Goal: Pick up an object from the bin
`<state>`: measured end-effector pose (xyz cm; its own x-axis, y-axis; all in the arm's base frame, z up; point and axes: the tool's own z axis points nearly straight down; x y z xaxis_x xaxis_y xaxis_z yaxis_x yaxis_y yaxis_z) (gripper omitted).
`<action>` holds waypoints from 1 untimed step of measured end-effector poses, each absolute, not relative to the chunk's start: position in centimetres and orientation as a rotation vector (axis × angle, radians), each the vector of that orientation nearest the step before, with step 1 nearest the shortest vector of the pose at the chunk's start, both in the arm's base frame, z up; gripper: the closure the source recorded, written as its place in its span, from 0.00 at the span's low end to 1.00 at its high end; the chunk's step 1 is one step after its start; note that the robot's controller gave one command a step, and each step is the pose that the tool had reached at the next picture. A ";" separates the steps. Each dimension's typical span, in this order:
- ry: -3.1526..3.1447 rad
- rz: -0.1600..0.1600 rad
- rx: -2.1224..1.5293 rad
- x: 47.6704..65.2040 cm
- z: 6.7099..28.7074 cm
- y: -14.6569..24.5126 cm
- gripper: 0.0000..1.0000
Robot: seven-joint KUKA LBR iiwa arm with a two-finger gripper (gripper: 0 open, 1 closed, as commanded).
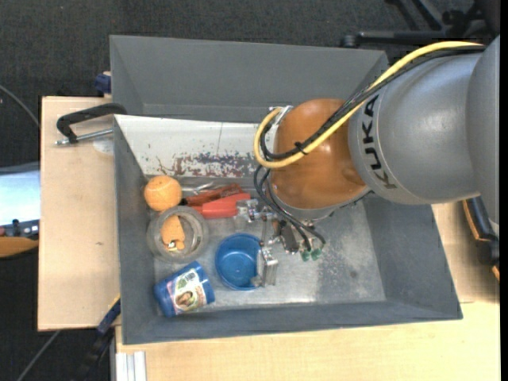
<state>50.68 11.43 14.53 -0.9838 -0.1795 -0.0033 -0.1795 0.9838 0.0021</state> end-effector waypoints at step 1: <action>3.110 0.006 -0.453 52.1 6.7 10.2 0.00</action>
Offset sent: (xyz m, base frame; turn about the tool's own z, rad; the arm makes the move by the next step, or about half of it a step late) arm 0.0166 -0.0115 -0.0753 0.0022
